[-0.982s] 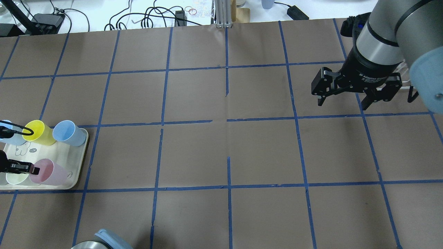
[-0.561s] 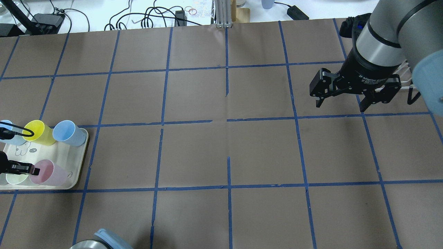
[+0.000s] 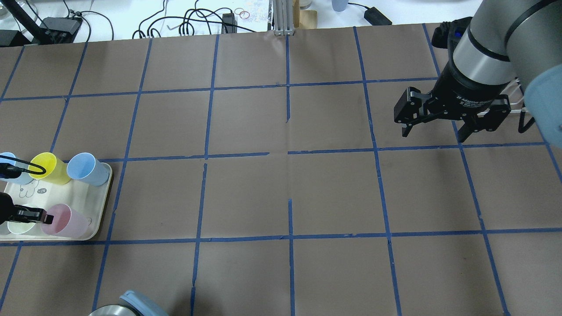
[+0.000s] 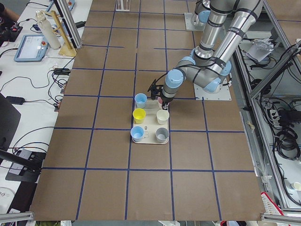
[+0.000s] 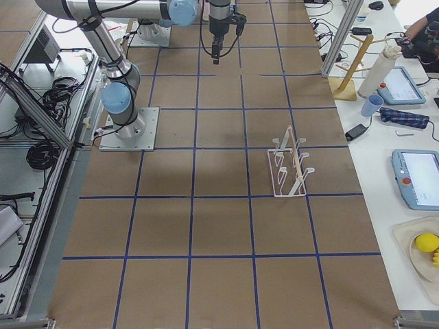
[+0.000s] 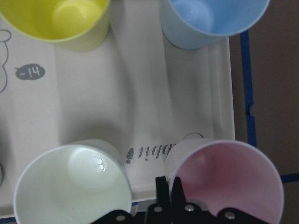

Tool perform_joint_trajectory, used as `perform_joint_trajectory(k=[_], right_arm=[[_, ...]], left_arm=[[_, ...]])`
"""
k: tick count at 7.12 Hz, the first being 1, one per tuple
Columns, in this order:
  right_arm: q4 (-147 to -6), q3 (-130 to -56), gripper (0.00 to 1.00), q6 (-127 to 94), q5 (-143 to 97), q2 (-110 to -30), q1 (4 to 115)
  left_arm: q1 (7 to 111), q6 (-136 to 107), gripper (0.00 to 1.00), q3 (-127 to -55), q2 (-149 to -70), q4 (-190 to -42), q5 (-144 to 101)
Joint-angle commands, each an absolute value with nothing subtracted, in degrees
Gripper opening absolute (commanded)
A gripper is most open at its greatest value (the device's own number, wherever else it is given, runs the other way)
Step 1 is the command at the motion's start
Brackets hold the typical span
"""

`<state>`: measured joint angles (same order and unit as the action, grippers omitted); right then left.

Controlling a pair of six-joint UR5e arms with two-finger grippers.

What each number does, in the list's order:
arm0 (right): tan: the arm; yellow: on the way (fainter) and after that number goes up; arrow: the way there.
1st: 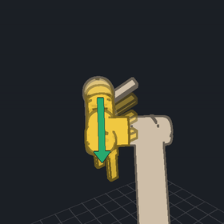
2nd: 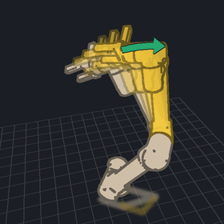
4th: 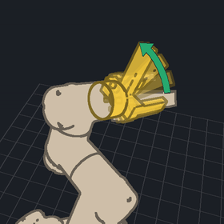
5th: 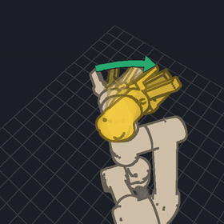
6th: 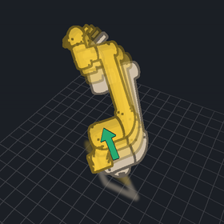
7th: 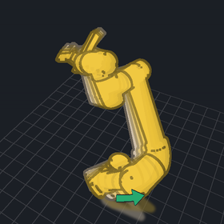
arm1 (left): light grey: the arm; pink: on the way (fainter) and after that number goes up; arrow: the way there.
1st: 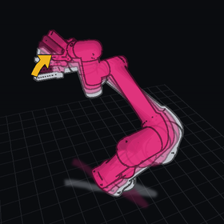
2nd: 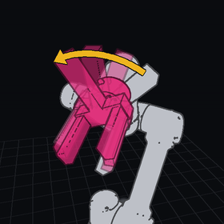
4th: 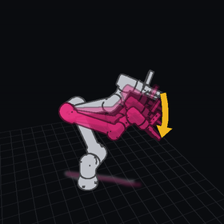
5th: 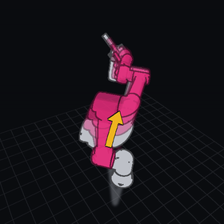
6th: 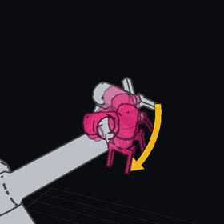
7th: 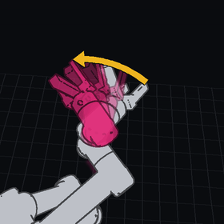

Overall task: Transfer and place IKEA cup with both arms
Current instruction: 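Lower the pink cup onto the tray and open the left gripper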

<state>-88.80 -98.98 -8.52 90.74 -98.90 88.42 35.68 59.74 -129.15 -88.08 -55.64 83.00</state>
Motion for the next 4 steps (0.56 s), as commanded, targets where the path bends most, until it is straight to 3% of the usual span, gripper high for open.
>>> perform_joint_trajectory(k=[1,4], right_arm=[[-88.9,-99.0,1.00,-8.4,91.1,-98.9,88.4],[-88.9,-99.0,1.00,-8.5,91.1,-98.9,88.4]], left_arm=[[35.9,59.7,0.00,-129.5,-88.2,-55.6,82.7],[35.8,59.9,0.00,-130.9,-88.2,-55.5,82.8]])
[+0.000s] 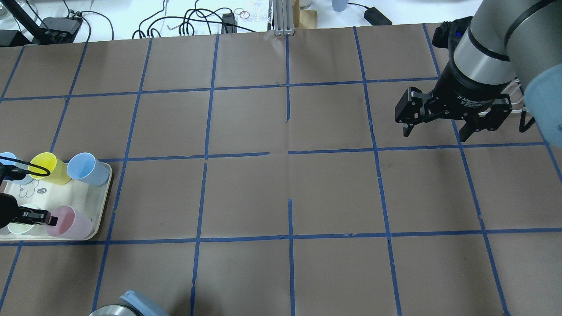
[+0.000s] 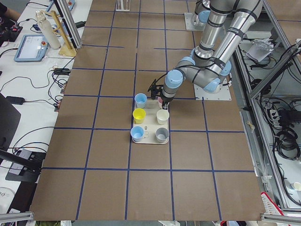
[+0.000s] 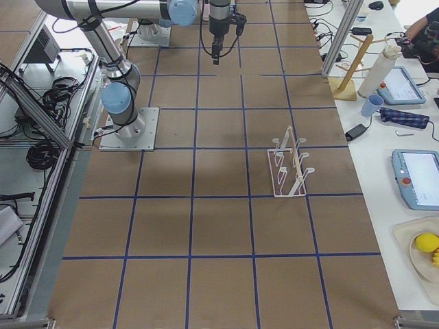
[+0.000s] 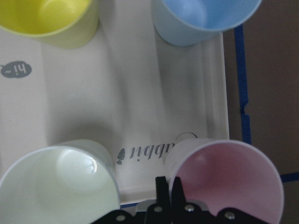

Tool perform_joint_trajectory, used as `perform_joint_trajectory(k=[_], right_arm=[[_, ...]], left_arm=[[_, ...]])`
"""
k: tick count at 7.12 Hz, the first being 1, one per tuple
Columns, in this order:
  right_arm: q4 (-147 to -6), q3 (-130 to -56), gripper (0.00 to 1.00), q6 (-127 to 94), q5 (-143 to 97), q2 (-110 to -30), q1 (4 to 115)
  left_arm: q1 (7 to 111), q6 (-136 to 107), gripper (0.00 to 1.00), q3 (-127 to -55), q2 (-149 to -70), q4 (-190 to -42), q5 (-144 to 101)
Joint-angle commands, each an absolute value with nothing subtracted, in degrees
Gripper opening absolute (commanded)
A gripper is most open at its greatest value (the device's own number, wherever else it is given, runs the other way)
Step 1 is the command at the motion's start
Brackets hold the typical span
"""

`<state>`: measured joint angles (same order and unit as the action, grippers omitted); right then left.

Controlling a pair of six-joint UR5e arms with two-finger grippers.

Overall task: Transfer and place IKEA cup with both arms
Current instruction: 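Lower the pink cup onto the tray and open the left gripper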

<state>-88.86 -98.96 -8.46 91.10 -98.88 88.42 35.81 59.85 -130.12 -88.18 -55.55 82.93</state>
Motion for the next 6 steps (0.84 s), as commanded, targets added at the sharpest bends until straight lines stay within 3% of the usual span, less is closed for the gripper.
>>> perform_joint_trajectory(k=[1,4,5,6], right_arm=[[-88.9,-99.1,1.00,-8.5,91.1,-98.9,88.4],[-89.3,-99.1,1.00,-8.4,91.1,-99.0,88.4],[-89.6,-99.0,1.00,-8.4,90.7,-99.1,88.4],[-89.6,-99.1,1.00,-8.4,91.0,-99.0,88.4]], left_arm=[[35.8,59.9,0.00,-131.4,-88.0,-55.4,82.9],[35.9,60.4,0.03,-131.1,-88.2,-54.8,83.1],[35.9,60.5,0.80,-131.0,-88.2,-54.9,83.1],[35.8,60.3,1.00,-130.8,-88.2,-55.3,83.1]])
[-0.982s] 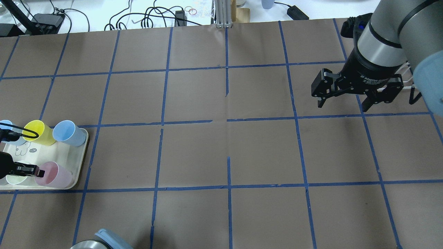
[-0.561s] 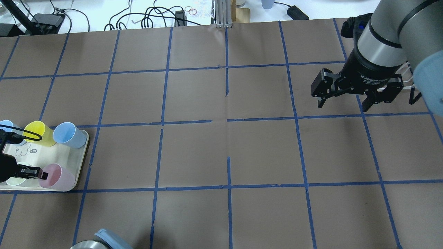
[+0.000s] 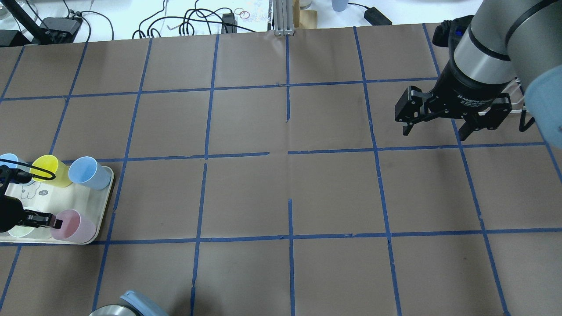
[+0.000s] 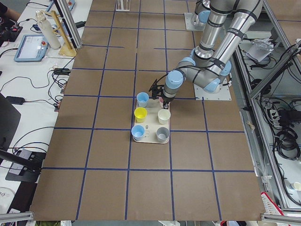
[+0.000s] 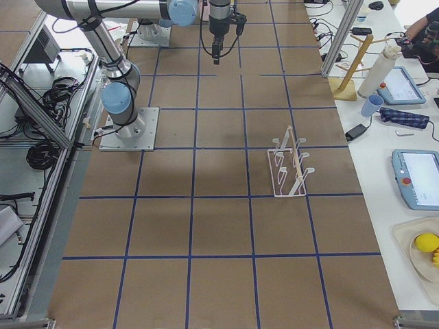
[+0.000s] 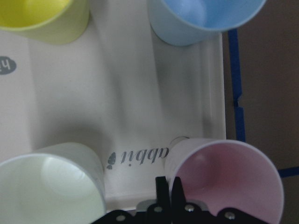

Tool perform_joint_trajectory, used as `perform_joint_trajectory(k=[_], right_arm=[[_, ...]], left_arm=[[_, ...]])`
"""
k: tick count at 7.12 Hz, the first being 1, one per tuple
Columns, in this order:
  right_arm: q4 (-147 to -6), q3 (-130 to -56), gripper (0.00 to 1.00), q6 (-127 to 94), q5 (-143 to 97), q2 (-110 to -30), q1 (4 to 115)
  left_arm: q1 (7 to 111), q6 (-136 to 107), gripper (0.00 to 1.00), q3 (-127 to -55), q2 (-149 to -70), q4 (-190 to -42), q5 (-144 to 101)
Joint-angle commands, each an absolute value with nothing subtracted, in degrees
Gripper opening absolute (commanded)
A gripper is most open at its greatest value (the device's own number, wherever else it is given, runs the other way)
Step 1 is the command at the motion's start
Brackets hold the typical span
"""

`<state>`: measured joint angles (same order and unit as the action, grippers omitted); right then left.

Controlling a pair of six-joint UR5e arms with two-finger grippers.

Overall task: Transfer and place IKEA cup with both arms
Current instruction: 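Lower the pink cup onto the tray and open the left gripper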

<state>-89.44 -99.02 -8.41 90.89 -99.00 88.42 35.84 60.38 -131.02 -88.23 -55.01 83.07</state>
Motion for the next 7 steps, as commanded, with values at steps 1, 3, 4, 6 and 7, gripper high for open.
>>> perform_joint_trajectory(k=[1,3,4,6,7], right_arm=[[-89.6,-99.1,1.00,-8.4,90.8,-99.1,88.4],[-89.6,-99.1,1.00,-8.4,91.1,-99.1,88.4],[-89.6,-99.0,1.00,-8.4,91.1,-99.1,88.4],[-89.5,-99.1,1.00,-8.4,91.1,-99.1,88.4],[-89.6,-99.1,1.00,-8.3,91.1,-99.1,88.4]], left_arm=[[35.8,60.3,1.00,-130.4,-87.5,-55.6,83.1],[36.4,59.8,1.00,-126.2,-86.2,-58.9,83.0],[38.6,56.8,1.00,-121.0,-85.4,-66.3,83.0],[47.8,47.2,1.00,-112.5,-82.5,-79.9,86.2],[50.5,44.8,1.00,-111.9,-80.9,-79.8,86.3]])
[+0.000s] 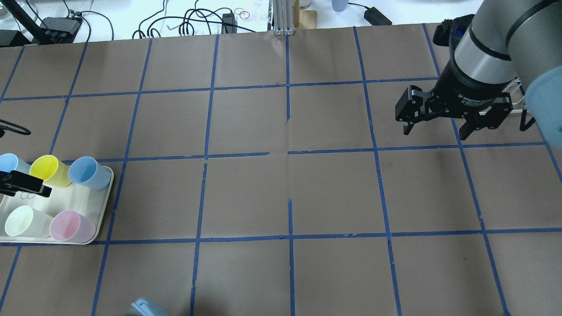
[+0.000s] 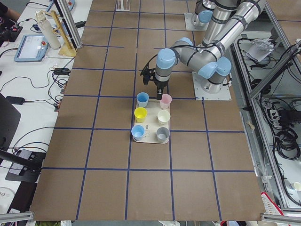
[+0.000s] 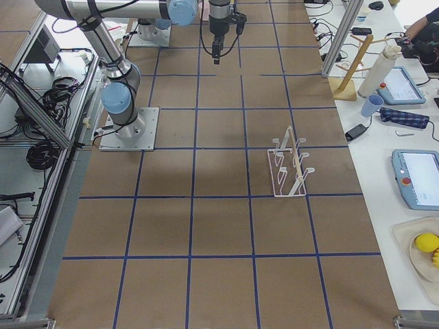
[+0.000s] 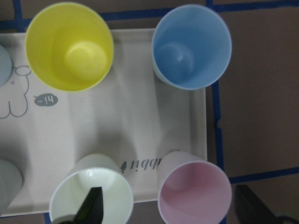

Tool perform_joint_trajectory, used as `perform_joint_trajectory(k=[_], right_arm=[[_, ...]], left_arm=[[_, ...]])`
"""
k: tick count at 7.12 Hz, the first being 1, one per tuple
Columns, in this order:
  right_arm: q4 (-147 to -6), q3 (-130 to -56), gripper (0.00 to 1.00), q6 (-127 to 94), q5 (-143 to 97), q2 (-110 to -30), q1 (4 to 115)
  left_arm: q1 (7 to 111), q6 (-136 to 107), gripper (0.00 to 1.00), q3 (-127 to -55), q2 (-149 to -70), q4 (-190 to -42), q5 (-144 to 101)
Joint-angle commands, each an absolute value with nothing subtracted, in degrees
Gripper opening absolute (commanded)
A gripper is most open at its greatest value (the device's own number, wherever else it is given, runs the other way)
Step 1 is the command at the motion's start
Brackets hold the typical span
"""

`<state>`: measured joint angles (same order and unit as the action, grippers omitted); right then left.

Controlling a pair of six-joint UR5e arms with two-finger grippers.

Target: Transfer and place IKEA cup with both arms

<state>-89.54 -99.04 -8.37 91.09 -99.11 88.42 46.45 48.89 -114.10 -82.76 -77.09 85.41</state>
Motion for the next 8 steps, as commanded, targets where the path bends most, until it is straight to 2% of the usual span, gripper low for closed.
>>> perform_joint_trajectory(k=[1,4,6,8], right_arm=[[-89.6,-99.1,1.00,-8.3,91.1,-99.1,88.4],[-89.5,-99.0,1.00,-8.3,91.0,-99.1,88.3],[-89.6,-99.1,1.00,-8.4,91.1,-99.1,88.3],[-89.6,-98.9,1.00,-8.4,90.2,-99.1,88.2]], left_arm=[[53.0,42.1,1.00,-111.6,-79.3,-79.8,86.3],[70.7,23.8,1.00,-109.0,-75.5,-80.4,91.3],[82.0,6.6,1.00,-102.9,-76.1,-86.9,91.1],[84.0,4.5,1.00,-97.0,-80.4,-87.6,91.2]])
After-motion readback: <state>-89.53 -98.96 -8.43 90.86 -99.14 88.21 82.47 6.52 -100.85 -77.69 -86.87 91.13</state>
